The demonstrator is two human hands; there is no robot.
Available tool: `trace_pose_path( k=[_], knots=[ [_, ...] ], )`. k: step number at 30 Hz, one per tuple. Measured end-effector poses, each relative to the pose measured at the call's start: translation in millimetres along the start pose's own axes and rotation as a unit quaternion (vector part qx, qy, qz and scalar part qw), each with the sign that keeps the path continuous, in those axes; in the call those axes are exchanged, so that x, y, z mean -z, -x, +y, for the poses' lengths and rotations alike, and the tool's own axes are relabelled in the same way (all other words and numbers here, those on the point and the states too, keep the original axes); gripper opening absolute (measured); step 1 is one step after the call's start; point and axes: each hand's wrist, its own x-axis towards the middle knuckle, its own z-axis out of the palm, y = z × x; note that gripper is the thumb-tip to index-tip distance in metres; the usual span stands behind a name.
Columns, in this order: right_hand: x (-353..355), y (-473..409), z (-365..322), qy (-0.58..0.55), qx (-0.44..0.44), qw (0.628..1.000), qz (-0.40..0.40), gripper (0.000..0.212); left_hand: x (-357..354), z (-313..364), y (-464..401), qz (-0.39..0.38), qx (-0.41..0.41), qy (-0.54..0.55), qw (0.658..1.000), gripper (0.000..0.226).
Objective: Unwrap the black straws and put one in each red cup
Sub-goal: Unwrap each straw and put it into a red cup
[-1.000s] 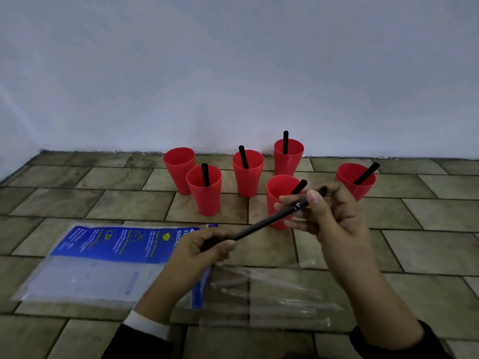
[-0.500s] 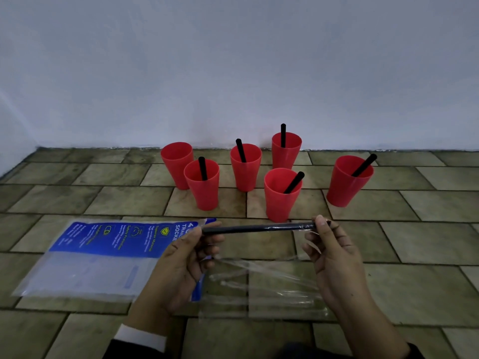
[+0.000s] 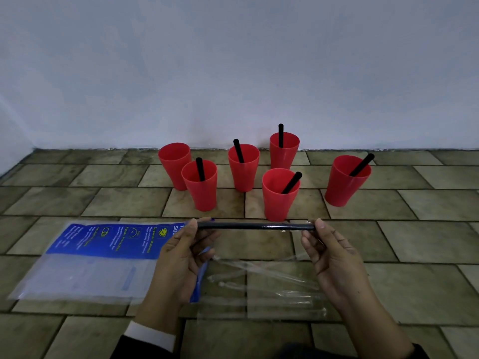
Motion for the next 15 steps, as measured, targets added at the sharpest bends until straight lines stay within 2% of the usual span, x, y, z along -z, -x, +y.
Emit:
trace_pose_path(
  k=[3, 6, 8, 11, 13, 15],
  knots=[
    [4, 0, 3, 0.006, -0.005, 1.000, 0.006, 0.014, 0, -1, -3, 0.027, -0.028, 0.004, 0.999, 0.019],
    [8, 0, 1, 0.019, -0.009, 1.000, -0.002, 0.019, 4, 1, -8, 0.077, -0.062, 0.003, 0.995, 0.026],
    [12, -2, -2, 0.038, -0.013, 0.999, -0.009, 0.024, 8, 7, -12, 0.090, -0.063, 0.038, 0.993, 0.031],
    [17, -3, -6, 0.087, -0.010, 0.996, -0.019, 0.033, 7, 10, -14, 0.061, -0.027, 0.046, 0.997, 0.028],
    [20, -4, -7, 0.115, -0.017, 0.993, -0.033, 0.027, 1, 6, -12, 0.027, -0.013, 0.019, 0.999, 0.021],
    [21, -4, -7, 0.141, -0.025, 0.988, -0.055, 0.033, -1, 2, -9, -0.018, -0.022, -0.013, 1.000, 0.030]
  ],
)
